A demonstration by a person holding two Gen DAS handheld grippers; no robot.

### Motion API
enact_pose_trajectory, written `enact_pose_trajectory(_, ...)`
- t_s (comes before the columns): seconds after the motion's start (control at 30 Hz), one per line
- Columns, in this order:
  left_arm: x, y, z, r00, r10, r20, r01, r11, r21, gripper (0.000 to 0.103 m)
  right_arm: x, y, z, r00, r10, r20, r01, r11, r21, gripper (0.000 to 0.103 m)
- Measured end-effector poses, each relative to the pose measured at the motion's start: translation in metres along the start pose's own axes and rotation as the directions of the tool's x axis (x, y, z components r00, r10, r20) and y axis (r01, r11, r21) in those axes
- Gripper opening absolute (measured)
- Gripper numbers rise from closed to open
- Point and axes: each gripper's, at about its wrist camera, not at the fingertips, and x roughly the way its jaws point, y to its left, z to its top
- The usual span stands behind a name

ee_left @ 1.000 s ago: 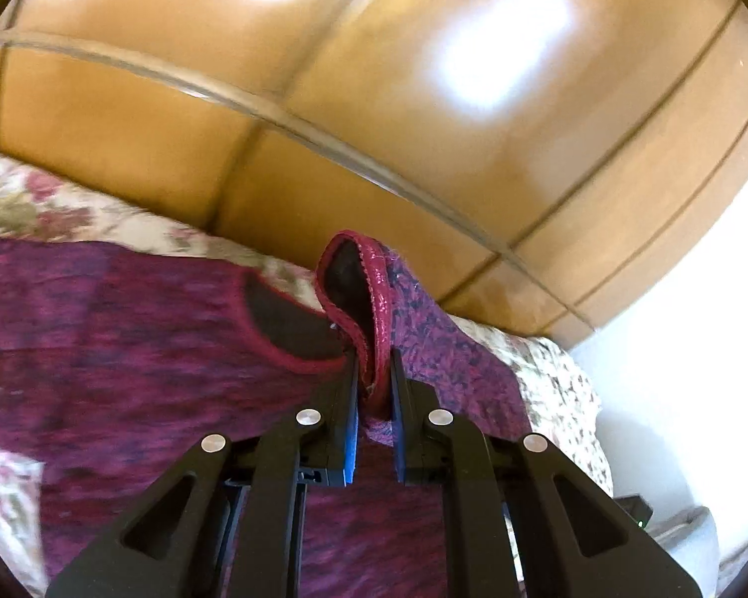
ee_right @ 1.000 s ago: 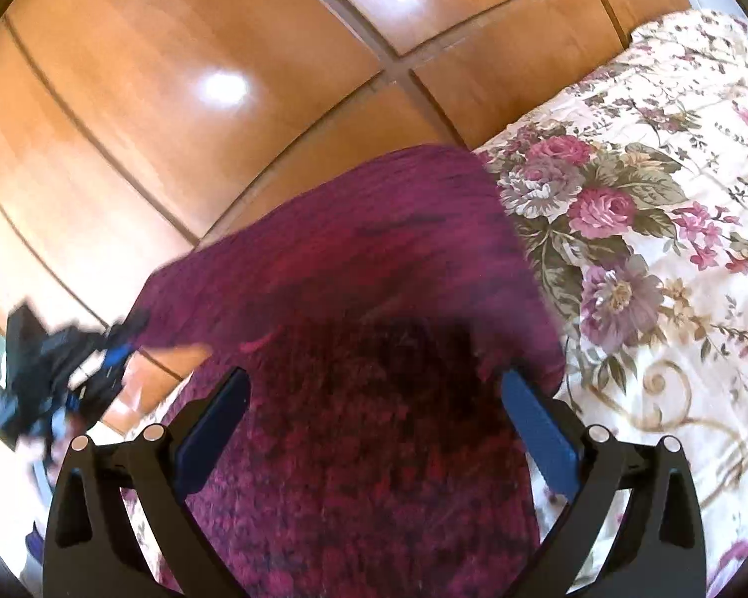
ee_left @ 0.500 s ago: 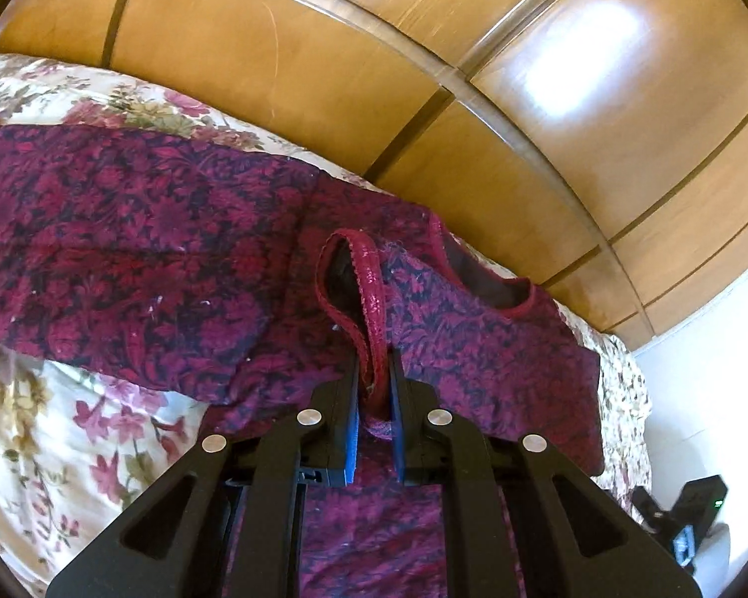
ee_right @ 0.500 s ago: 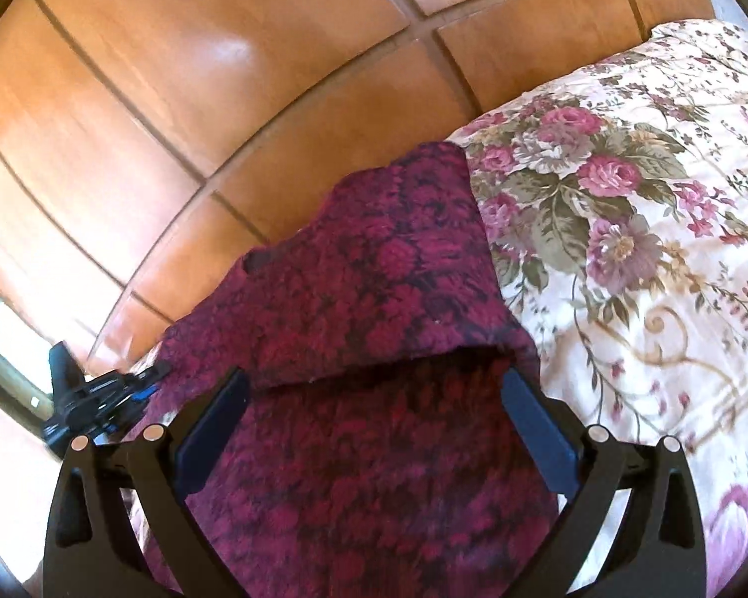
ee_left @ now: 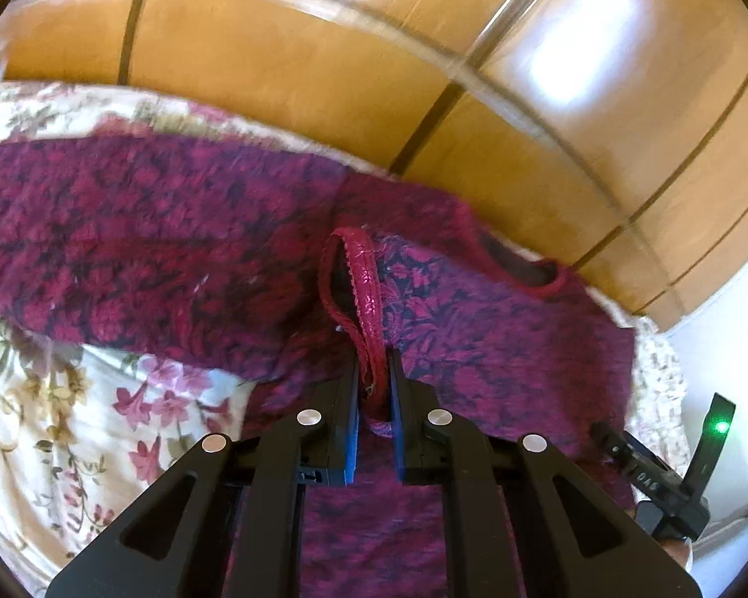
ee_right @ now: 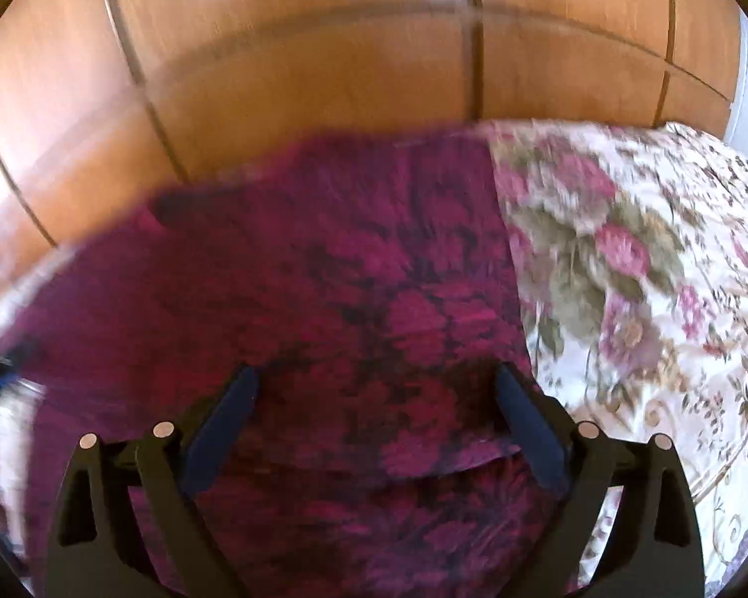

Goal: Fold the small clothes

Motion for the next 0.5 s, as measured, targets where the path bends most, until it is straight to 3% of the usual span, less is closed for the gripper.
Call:
enact_pose_trajectory(0.07,0.015,0.012,-0.007,0.999,0.025,-0.025,-0.025,1.000,-0.015,0.011,0.005,0.000,-0.008,0.999,-0.017,0.032,0.017,1.000,-0.016,0.099)
enact_pose_trajectory(0.17,0.019,0.007,-0.017,0.998,0.064,0.021,-0.065,0.997,0.044,0.013,0.008,0.002,-0.010,0.998,-0.048,0.041,0.050,0.998,-0.035,0.101)
enact_pose_trajectory(0.27,0.012,0.007,-0.016,0.997,0.075,0.033,-0.076,0.997,0.026,0.017,0.009,0.000,-0.012,0.998,-0.041,0.050,0.042,0.999,-0.029,0.101)
enact_pose_trajectory(0.33,-0.008,-0.001,-0.016,0.987,0.126,0.099,-0.131,0.991,0.042,0.018,0.009,0.000,-0.013,0.998,-0.050,0.047,0.051,0.998,-0.035,0.101)
enact_pose_trajectory(0.43,-0.036,-0.024,-0.013,0.974,0.088,0.207,-0.112,0.988,0.108,0.018,0.010,0.001,-0.013,0.997,-0.059,0.050,0.061,0.997,-0.039,0.101)
enact_pose_trajectory(0.5,-0.036,-0.037,-0.010,0.978,0.053,0.204,-0.086,0.984,0.156,0.018,0.009,0.002,-0.013,0.997,-0.061,0.053,0.063,0.997,-0.040,0.101)
